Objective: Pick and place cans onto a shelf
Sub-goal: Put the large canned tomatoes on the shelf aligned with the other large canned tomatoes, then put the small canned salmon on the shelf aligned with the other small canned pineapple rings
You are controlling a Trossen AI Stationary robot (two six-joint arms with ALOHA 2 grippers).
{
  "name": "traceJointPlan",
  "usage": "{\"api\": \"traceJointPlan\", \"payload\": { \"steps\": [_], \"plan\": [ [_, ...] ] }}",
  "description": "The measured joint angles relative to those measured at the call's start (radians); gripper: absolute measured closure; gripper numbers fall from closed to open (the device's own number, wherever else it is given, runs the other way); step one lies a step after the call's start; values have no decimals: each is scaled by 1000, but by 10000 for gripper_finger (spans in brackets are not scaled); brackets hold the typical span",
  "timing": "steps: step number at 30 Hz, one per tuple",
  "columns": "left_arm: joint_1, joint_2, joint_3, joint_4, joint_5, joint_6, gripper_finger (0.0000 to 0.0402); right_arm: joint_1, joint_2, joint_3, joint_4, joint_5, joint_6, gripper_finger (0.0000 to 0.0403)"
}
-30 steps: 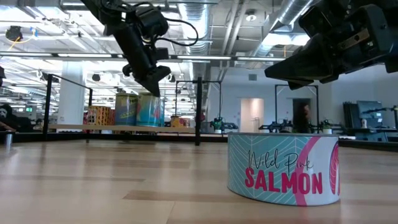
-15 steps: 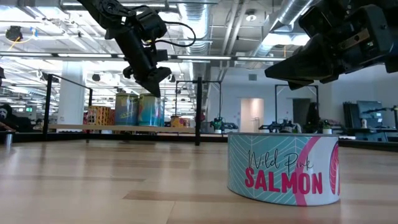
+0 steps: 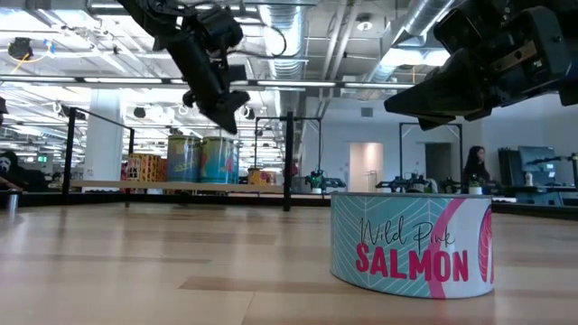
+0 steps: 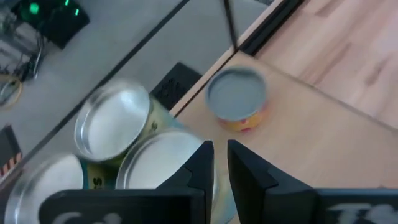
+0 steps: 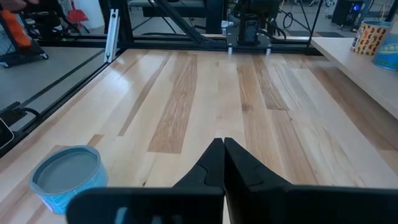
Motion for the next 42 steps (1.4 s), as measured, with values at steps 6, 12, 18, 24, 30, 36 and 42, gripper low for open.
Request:
{"api": "traceJointPlan", "payload": {
  "steps": [6, 12, 18, 24, 30, 36, 42],
  "plan": [
    [-109, -81, -11, 3, 46, 17, 376, 7, 0, 0, 1, 13, -7, 390],
    [-356, -155, -128, 154, 74, -21, 399, 15, 27, -1, 16, 47, -36, 393],
    [-654, -120, -251, 437, 115, -43, 401, 11, 106, -1, 128, 30, -63, 394],
    [-881, 45, -262, 709, 73, -32, 401, -29, 197, 0, 307, -69, -69, 394],
    [-960, 262, -157, 795, 111, -25, 398, -47, 229, 0, 359, -107, -48, 392],
    [-977, 433, -15, 779, 270, 5, 370, -46, 229, 0, 363, -107, -45, 391],
    [-978, 533, 112, 640, 365, 62, 335, -46, 228, 0, 356, -108, -44, 390]
  ]
}}
